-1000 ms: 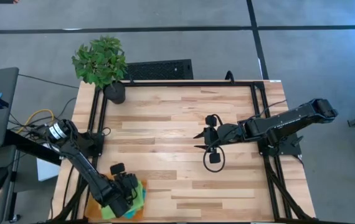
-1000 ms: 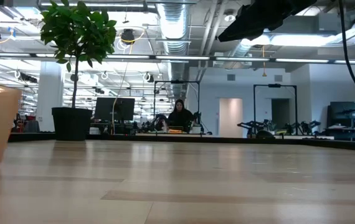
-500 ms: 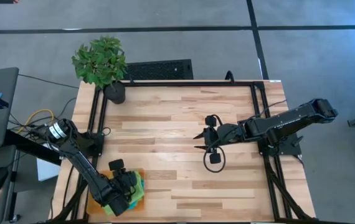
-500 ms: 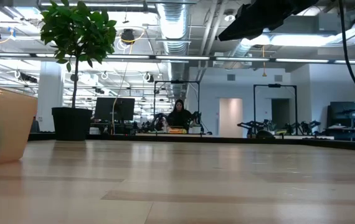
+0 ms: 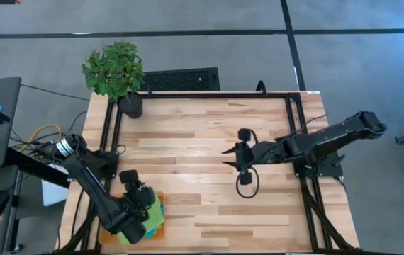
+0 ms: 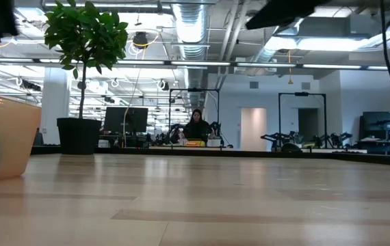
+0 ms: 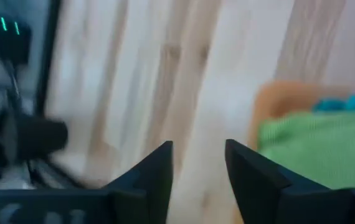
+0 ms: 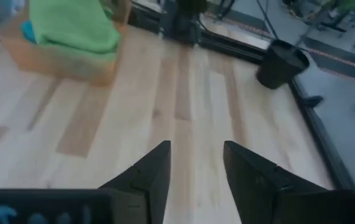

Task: Fold microfiber towels
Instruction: Return to Home Position

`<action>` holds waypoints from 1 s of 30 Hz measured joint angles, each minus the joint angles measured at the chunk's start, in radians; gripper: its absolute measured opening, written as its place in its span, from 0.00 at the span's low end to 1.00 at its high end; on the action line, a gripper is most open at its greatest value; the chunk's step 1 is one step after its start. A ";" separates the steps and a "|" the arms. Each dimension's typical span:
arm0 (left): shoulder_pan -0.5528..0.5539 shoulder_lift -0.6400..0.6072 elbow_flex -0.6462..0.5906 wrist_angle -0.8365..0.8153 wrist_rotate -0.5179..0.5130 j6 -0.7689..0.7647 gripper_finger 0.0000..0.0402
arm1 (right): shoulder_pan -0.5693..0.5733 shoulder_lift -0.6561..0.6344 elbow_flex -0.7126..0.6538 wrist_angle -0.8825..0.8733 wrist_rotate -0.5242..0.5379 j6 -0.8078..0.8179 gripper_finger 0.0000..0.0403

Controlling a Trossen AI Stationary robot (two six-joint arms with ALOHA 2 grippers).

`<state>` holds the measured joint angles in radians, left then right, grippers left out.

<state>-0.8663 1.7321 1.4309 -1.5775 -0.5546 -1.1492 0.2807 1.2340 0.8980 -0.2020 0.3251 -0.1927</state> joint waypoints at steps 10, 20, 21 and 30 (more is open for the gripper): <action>-0.009 -0.307 -0.173 0.058 -0.350 -0.005 0.02 | 0.061 -0.231 0.012 -0.202 0.018 -0.018 0.04; -0.010 -0.806 -0.572 0.685 -0.448 0.347 0.00 | 0.073 -0.419 0.011 -0.300 0.013 0.013 0.03; -0.010 -0.855 -0.614 0.770 -0.448 0.414 0.00 | 0.073 -0.429 0.005 -0.295 0.013 0.016 0.02; 0.024 -1.229 -0.927 1.368 -0.345 0.990 0.00 | 0.073 -0.601 -0.234 -0.116 -0.020 0.095 0.05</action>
<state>-0.8425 0.5029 0.5034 -0.2095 -0.8995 -0.1587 0.3538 0.6330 0.6643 -0.3175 0.3047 -0.0976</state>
